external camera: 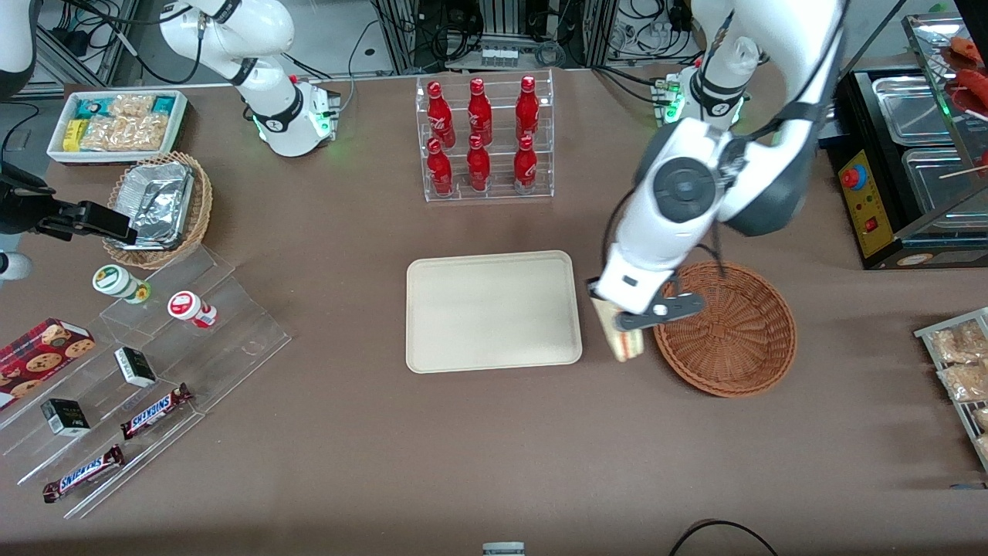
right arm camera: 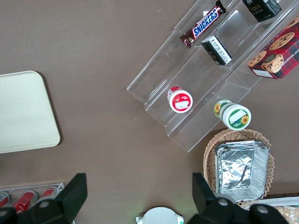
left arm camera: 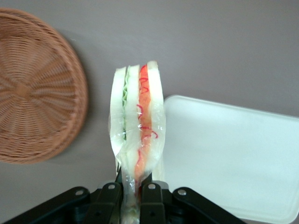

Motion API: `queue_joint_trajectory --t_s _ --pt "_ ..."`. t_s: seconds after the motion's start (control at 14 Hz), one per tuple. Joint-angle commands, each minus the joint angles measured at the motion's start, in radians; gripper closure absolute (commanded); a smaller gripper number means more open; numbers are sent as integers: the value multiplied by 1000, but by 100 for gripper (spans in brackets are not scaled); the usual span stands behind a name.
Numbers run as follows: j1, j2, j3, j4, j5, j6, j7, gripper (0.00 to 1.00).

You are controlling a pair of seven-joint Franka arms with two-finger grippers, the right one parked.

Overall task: Place sandwich from basket to tray
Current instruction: 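Carry the sandwich with the left gripper over the cream tray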

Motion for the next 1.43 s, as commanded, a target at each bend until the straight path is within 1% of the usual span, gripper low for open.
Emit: queue_joint_trajectory --t_s 0.0,0.29,0.5,0.64,0.79,0.93,1.36 --pt "-75 81 13 69 2 -11 6 100" --pt "-161 169 13 129 2 24 1 100" --pt "-219 217 16 137 7 52 -9 100" --pt "-236 240 15 137 20 56 -11 100" --pt "-271 288 16 160 27 101 -18 100" --pt "-284 321 16 163 30 130 -38 100" --pt "-319 354 16 165 28 167 -64 100"
